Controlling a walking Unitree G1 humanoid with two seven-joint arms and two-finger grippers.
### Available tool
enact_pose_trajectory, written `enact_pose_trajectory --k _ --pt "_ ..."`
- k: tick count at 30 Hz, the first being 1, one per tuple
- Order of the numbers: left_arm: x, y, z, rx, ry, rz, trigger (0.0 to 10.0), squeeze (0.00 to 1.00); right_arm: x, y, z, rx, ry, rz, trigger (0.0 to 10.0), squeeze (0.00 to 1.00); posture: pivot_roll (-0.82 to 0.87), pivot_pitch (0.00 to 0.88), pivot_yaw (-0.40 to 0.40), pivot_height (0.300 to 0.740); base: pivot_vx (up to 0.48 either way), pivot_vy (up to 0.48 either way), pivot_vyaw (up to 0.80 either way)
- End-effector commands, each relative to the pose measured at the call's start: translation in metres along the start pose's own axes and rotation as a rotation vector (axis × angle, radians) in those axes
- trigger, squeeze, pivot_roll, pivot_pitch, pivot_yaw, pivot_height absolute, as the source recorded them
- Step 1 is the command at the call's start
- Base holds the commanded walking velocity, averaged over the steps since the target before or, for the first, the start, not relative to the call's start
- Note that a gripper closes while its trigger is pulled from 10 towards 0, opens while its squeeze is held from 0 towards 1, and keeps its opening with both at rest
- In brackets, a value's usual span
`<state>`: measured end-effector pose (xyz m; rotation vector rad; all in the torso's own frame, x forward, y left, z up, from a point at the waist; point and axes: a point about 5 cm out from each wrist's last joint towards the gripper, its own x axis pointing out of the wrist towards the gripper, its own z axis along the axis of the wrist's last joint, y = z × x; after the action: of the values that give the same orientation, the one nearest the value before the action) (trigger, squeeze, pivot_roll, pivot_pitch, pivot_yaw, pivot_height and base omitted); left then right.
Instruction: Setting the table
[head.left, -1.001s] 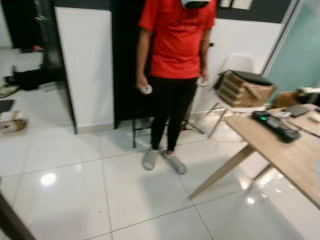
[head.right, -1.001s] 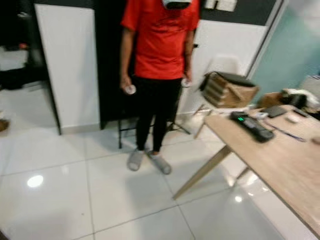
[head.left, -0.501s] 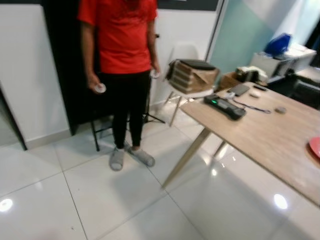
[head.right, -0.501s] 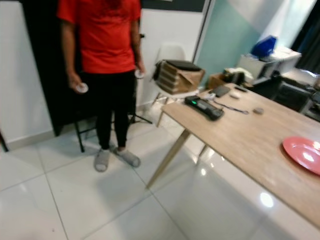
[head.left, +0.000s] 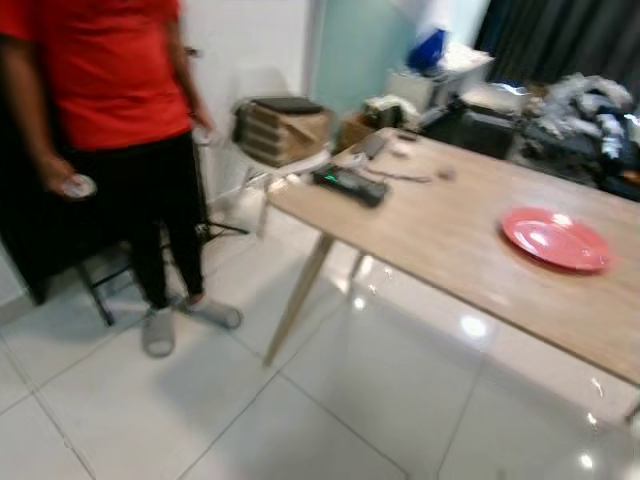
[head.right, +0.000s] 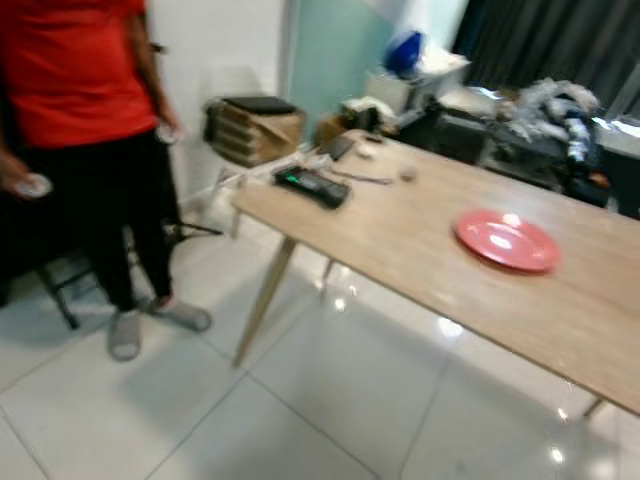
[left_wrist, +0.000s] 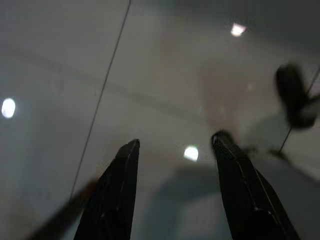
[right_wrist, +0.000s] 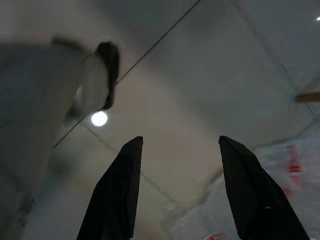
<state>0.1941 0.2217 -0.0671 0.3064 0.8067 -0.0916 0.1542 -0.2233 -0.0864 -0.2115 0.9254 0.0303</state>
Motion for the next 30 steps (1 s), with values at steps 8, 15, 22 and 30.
enact_pose_trajectory --k 8,15,22,30 --pt "-0.006 -0.004 -0.022 0.003 0.073 -0.011 10.0 0.0 -0.003 0.002 -0.011 0.002 0.035 0.004 10.0 0.0 0.01 0.138 0.021 0.74 0.0 0.0 -0.75" --pt "-0.007 -0.003 -0.022 -0.033 0.066 0.004 10.0 0.0 -0.003 0.001 -0.01 -0.001 0.03 0.005 10.0 0.0 0.01 0.138 0.015 0.74 0.0 0.0 -0.75" --pt "-0.008 0.001 -0.024 -0.033 0.06 0.012 10.0 0.0 -0.001 0.0 -0.002 0.004 -0.003 0.009 10.0 0.0 0.05 0.145 0.029 0.74 0.0 0.0 -0.75" --pt "-0.011 0.014 -0.025 -0.038 0.044 0.038 10.0 0.0 0.003 0.004 0.012 0.032 -0.057 0.008 10.0 0.0 0.06 0.153 0.044 0.74 0.0 0.0 -0.75"
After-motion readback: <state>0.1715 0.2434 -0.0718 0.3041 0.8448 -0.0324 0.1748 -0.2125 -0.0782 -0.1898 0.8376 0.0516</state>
